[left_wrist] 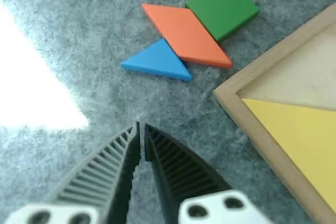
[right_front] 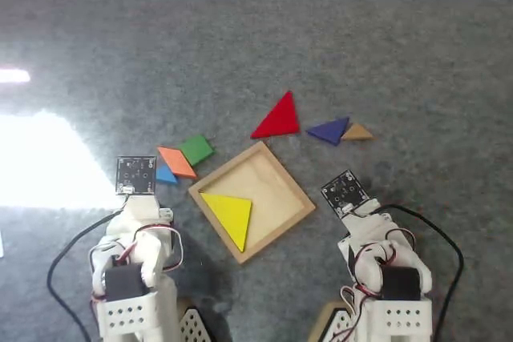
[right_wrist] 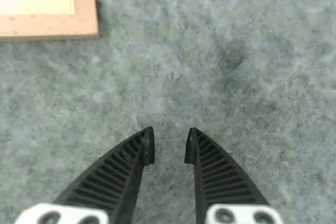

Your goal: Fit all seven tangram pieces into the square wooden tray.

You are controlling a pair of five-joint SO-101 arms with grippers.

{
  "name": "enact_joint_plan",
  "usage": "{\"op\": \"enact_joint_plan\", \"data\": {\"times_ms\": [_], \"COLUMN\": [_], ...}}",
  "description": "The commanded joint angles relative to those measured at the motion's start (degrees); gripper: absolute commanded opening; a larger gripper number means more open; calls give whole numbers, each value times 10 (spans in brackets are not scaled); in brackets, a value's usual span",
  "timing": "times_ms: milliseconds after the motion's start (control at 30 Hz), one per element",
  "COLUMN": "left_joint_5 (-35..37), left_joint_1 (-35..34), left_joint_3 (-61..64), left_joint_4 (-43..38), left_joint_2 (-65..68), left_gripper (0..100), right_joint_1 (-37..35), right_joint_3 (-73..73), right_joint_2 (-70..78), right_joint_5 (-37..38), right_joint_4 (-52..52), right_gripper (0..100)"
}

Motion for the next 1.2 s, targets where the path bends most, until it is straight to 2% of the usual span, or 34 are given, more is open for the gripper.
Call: {"op": "enact_joint_plan", "data": {"times_ms": [0,167,367,633,800,900,1000,1100,1167], "left_joint_5": [1,1,1,1,1,1,1,1,1], "left_joint_1": [-4,-4,-4,-4,-4,-4,-4,-4,-4], "left_joint_3": [-7,-7,-7,-7,-7,-7,-7,-7,-7], "left_joint_4": [2,2,2,2,2,2,2,2,2], "left_joint_2": [-11,-11,-11,-11,-11,-11,-11,-11,-11], "left_gripper": [14,14,14,14,14,14,14,14,14], "right_joint_1": [-1,-6,-96,-132,-95,-93,-93,-99,-133], "right_joint_3": [10,10,10,-20,-162,-236,-301,-408,-496], "right_joint_2": [-7,-7,-7,-6,1,48,174,350,482], "right_joint_5": [-1,-1,-1,45,-82,-89,-100,-176,-233], "right_joint_4": [5,5,4,-25,-60,-62,-85,-115,-113], "right_gripper": [113,116,113,116,116,117,116,116,117]}}
